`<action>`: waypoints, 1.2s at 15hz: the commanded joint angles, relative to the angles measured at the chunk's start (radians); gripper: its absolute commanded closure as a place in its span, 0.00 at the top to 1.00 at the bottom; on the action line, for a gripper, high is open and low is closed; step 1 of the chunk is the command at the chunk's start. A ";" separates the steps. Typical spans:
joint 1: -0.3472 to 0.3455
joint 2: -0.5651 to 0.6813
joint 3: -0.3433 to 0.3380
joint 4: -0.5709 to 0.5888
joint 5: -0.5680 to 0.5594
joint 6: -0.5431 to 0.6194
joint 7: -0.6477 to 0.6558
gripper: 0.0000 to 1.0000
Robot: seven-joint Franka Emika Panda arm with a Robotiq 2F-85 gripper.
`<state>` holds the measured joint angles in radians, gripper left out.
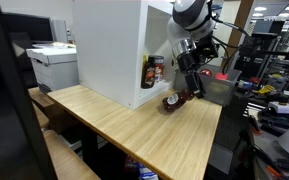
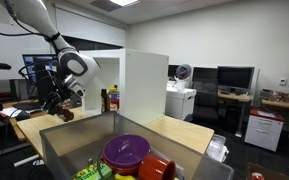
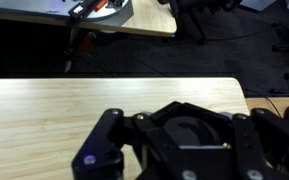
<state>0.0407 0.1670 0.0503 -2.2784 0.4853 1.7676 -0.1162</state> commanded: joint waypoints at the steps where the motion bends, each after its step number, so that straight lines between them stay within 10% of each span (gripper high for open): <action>1: -0.015 0.005 0.002 0.020 0.025 -0.044 -0.030 0.28; 13: 0.002 -0.013 -0.001 0.022 -0.048 0.012 0.032 0.94; 18: 0.000 0.000 0.003 0.028 -0.097 0.046 0.025 1.00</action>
<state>0.0455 0.1653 0.0502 -2.2519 0.3857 1.8162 -0.0919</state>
